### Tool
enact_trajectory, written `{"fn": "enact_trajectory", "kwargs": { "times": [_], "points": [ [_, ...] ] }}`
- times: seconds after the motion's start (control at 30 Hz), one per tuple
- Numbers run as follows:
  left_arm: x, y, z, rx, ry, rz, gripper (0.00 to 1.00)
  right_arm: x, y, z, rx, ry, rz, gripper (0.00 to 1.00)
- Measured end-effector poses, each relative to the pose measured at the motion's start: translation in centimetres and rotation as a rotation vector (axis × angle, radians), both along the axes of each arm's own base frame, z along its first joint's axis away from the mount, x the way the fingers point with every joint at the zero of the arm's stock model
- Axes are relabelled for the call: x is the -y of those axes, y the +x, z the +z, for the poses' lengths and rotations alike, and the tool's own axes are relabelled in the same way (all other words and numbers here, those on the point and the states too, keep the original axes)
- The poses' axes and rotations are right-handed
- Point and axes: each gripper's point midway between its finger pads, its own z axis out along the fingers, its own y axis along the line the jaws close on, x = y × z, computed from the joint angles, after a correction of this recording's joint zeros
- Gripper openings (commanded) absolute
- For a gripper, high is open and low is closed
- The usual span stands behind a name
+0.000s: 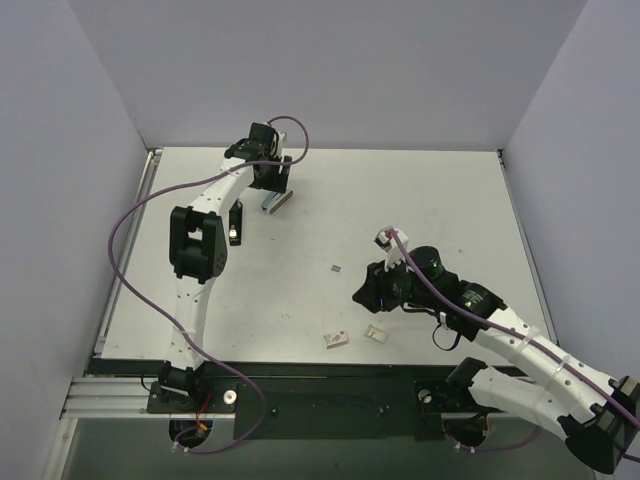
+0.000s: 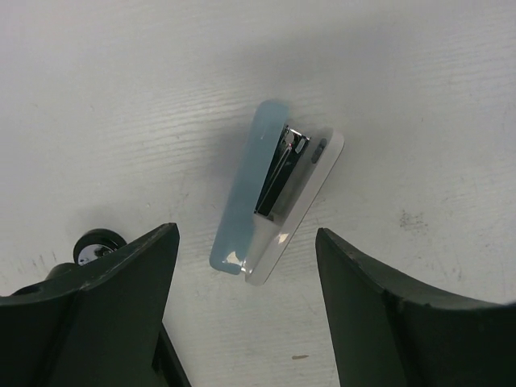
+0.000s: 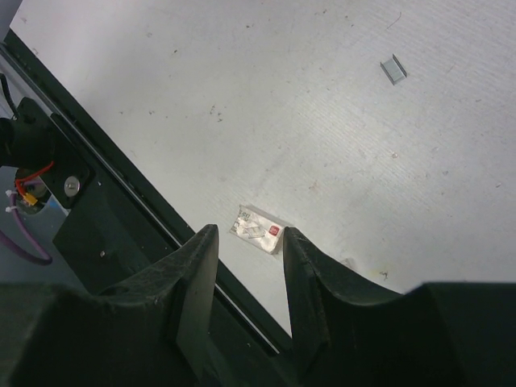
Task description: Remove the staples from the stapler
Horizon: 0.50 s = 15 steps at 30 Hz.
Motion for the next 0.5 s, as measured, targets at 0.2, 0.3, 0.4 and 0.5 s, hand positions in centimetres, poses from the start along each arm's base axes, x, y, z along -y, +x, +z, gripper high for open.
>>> {"fn": "enact_trajectory", "kwargs": {
  "times": [0.2, 0.3, 0.4, 0.5],
  "points": [
    [-0.2, 1.4, 0.3, 0.037, 0.032, -0.006, 0.75, -0.1, 0.2, -0.8, -0.014, -0.025, 0.004, 0.34],
    [-0.4, 1.7, -0.5, 0.031, 0.047, -0.008, 0.73, -0.1, 0.2, -1.3, -0.024, -0.038, 0.006, 0.34],
    [-0.5, 1.7, -1.7, 0.012, 0.063, -0.012, 0.70, -0.2, 0.4, -1.7, -0.031, -0.051, 0.007, 0.34],
    [-0.7, 1.6, -3.0, -0.009, 0.071, -0.013, 0.68, -0.2, 0.5, -1.9, -0.035, -0.061, 0.010, 0.33]
  ]
}}
